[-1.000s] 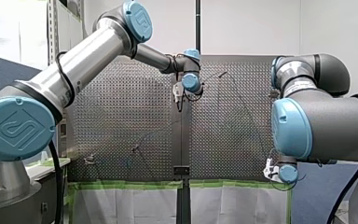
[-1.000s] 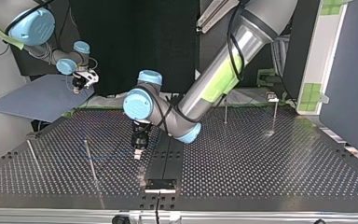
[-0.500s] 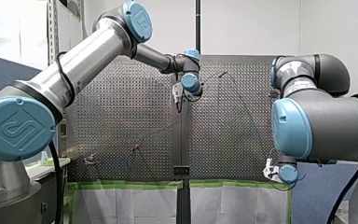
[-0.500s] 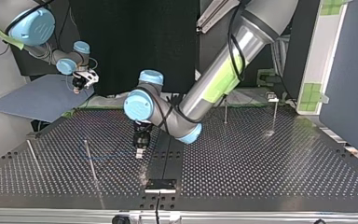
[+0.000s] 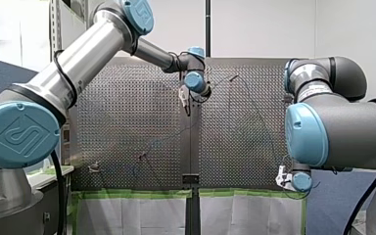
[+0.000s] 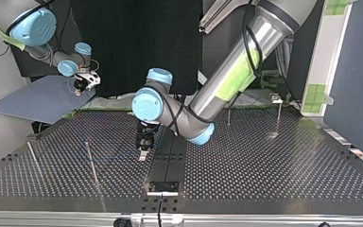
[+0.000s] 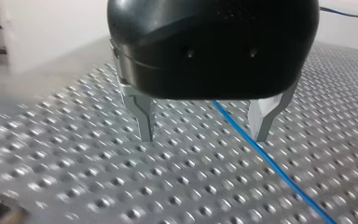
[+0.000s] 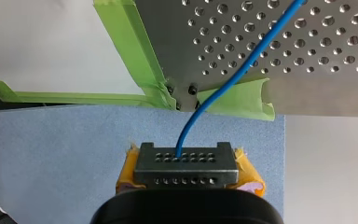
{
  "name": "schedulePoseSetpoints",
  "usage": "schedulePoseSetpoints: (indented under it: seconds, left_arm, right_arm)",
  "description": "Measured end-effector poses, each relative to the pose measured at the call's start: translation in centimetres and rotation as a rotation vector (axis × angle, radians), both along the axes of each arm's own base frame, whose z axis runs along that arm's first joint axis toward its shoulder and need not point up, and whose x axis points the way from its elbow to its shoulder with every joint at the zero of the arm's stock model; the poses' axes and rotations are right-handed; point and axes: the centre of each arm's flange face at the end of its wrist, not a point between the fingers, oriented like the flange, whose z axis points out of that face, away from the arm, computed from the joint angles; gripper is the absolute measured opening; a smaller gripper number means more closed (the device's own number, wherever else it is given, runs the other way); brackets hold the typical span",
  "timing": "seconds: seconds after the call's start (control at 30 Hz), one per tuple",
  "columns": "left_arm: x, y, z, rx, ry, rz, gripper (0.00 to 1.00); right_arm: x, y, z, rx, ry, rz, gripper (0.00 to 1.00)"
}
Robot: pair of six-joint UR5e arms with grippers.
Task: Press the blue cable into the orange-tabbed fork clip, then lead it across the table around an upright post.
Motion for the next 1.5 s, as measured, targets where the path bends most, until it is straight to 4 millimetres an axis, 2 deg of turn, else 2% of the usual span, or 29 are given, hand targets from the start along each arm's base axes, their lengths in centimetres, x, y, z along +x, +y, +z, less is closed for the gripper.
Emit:
schedulePoseSetpoints:
  seconds: [0.23, 0.5, 0.83, 1.2, 1.5]
  left_arm:
    - [-2.3, 0.4, 1.4, 0.02, 0.01, -0.039, 1.0]
    - [-4.2, 1.5, 2.8, 0.018, 0.007, -0.041, 1.0]
    - [-8.4, 2.8, 4.4, 0.049, 0.046, -0.061, 1.0]
    - [-11.8, 4.4, 6.2, 0.075, 0.024, -0.099, 1.0]
    - [-13.0, 4.4, 11.2, 0.064, -0.062, -0.17, 1.0]
  right_arm:
    - [0.1, 0.0, -0.1, 0.003, 0.0, 0.002, 0.0]
    - [0.1, 0.1, 0.0, 0.003, 0.0, 0.003, 0.0]
    - [0.2, 0.0, 0.0, 0.001, 0.0, 0.004, 0.0]
    - [0.3, 0.0, 0.0, 0.001, 0.0, 0.006, 0.0]
    - [0.3, -0.1, 0.1, 0.001, 0.0, 0.006, 0.0]
